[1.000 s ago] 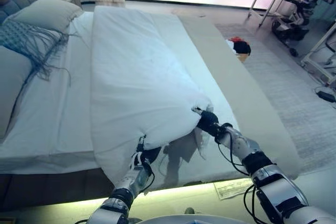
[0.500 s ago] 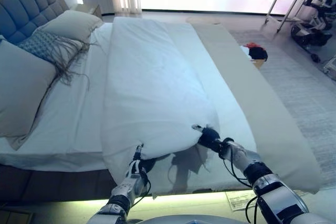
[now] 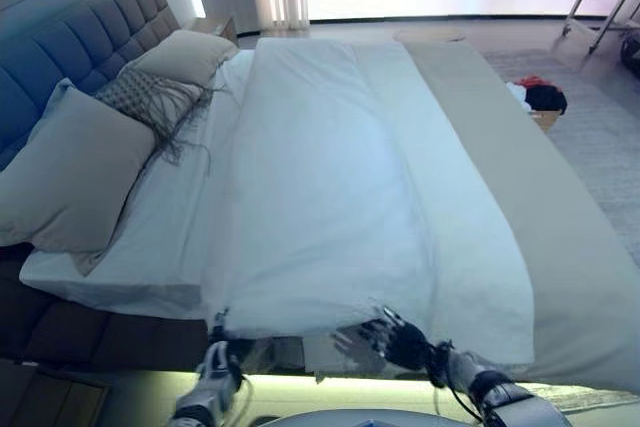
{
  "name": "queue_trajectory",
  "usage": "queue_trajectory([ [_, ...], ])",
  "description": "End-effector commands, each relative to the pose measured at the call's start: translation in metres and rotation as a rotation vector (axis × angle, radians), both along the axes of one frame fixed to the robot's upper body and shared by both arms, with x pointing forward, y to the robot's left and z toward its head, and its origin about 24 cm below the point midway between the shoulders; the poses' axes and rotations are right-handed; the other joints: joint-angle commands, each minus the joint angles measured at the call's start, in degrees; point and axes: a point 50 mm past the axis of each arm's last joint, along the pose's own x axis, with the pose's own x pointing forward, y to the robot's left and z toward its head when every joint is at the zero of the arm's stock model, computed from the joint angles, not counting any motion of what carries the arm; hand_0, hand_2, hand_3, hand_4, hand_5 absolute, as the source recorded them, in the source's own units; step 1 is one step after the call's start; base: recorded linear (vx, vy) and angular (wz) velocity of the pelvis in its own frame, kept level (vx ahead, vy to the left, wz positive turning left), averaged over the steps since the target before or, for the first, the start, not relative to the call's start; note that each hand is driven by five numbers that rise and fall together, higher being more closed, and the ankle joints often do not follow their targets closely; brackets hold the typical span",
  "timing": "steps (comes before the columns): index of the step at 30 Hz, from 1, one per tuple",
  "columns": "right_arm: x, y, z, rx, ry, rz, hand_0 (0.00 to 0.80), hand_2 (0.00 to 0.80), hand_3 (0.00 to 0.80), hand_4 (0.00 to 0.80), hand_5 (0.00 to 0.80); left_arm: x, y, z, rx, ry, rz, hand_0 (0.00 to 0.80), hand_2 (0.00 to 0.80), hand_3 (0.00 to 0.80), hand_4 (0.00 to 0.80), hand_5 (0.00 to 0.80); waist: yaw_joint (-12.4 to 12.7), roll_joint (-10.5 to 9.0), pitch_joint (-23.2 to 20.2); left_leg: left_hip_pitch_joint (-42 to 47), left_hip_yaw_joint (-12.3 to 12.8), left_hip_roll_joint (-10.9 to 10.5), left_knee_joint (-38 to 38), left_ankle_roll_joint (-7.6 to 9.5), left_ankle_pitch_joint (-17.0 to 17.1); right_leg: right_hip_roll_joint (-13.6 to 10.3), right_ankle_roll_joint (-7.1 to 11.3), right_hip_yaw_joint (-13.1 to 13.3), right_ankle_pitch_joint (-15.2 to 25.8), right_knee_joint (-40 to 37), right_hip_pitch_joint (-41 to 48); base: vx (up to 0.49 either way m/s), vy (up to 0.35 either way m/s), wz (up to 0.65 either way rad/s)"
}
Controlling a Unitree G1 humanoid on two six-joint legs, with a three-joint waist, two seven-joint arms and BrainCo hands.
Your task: Make the bed neatly
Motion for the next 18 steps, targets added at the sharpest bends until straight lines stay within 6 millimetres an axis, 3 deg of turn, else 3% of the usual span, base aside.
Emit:
queue_trajectory([
  [1,-0.007,-0.032,0.002,-0.060,0.004,-0.178,0.000,0.000,0.000,0.000,0.000,-0.027,0.094,0.030,0.219,-0.039,0.192,0.800,0.800,0.800,0.800,0.800,2.95,-2.47,1.81,-2.01,-0.88,-4.95,0.08,4.41,-1.79,-6.93,2.81,-0.58,0.79,0.52,2.19,-0.084,0.332,-0.01],
  [4,-0.004,-0.043,0.006,-0.081,-0.012,-0.224,0.000,0.000,0.000,0.000,0.000,-0.037,0.114,0.040,0.237,-0.010,0.200,0.800,0.800,0.800,0.800,0.800,3.74,-2.17,2.12,-2.06,0.52,-7.43,0.08,5.23,-2.51,-10.09,4.21,-3.14,6.21,2.56,0.42,-0.129,0.255,-0.06],
  [5,0.001,-0.046,0.009,-0.078,-0.031,-0.236,0.000,0.000,0.000,0.000,0.000,-0.040,0.124,0.045,0.252,0.000,0.206,0.800,0.800,0.800,0.800,0.800,4.26,-1.71,2.34,-2.05,0.77,-8.07,0.08,6.09,-2.70,-9.67,3.88,-2.90,4.49,8.48,-0.25,-0.234,0.267,-0.02],
  [8,0.016,-0.042,0.013,-0.062,-0.090,-0.214,0.000,0.000,0.000,0.000,0.000,-0.035,0.130,0.052,0.294,-0.020,0.196,0.800,0.800,0.800,0.800,0.800,4.84,-0.67,2.52,-3.10,0.12,-10.08,0.08,8.24,-1.30,-5.93,2.22,-0.89,-0.07,24.84,-3.14,-0.246,0.194,0.05],
  [10,0.026,-0.041,0.017,-0.067,-0.121,-0.196,0.000,0.000,0.000,0.000,0.000,-0.026,0.130,0.054,0.314,-0.045,0.186,0.800,0.800,0.800,0.800,0.800,5.17,-0.91,2.54,-4.10,-0.66,-12.01,0.08,9.21,-0.62,-2.51,1.34,1.48,-2.21,30.41,-3.29,-0.239,0.073,0.02],
  [13,0.041,-0.041,0.023,-0.076,-0.157,-0.194,0.000,0.000,0.000,0.000,0.000,-0.014,0.128,0.059,0.337,-0.070,0.160,0.800,0.800,0.800,0.800,0.800,5.57,-2.47,2.24,-6.01,-3.21,-15.00,0.39,9.99,-0.03,3.43,1.14,5.78,-2.37,29.53,-0.94,-0.215,-0.066,0.38],
  [15,0.053,-0.041,0.028,-0.087,-0.193,-0.186,0.000,0.000,0.000,0.000,0.000,-0.003,0.129,0.064,0.350,-0.071,0.141,0.800,0.800,0.800,0.800,0.800,5.79,-3.19,2.03,-9.14,-5.13,-16.59,0.86,10.02,1.33,7.91,-0.02,9.26,-4.87,23.91,1.14,-0.216,-0.089,0.25],
  [18,0.068,-0.037,0.036,-0.084,-0.223,-0.149,0.000,0.000,0.000,0.000,0.000,0.003,0.134,0.070,0.354,-0.067,0.158,0.800,0.800,0.800,0.800,0.800,6.81,-3.07,2.01,-12.31,-5.31,-15.80,1.35,8.60,3.16,8.91,-2.51,8.87,-9.68,15.91,4.08,-0.229,-0.090,0.16],
])
